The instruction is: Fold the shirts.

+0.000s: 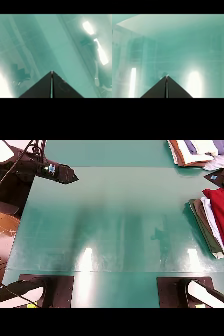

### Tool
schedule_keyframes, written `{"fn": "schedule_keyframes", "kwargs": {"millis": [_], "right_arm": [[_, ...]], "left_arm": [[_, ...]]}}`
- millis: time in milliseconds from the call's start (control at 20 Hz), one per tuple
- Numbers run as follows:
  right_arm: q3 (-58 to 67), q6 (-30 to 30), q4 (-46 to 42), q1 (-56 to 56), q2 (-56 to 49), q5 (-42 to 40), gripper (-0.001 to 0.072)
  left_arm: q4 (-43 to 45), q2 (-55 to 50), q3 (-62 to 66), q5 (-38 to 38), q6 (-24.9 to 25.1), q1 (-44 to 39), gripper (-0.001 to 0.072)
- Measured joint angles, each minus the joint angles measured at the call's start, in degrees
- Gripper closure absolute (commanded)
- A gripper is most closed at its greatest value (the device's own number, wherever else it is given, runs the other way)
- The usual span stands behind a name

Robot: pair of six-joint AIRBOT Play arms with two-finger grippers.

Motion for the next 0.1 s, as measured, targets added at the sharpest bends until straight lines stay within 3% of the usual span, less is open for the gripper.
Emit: {"fn": "schedule_keyframes", "kwargs": {"millis": [100], "right_arm": [[0.0,0.0,0.0,0.4,0.0,-0.3,0.0690]], "left_arm": [[0.0,0.0,0.0,0.0,0.0,0.0,0.0679]]}}
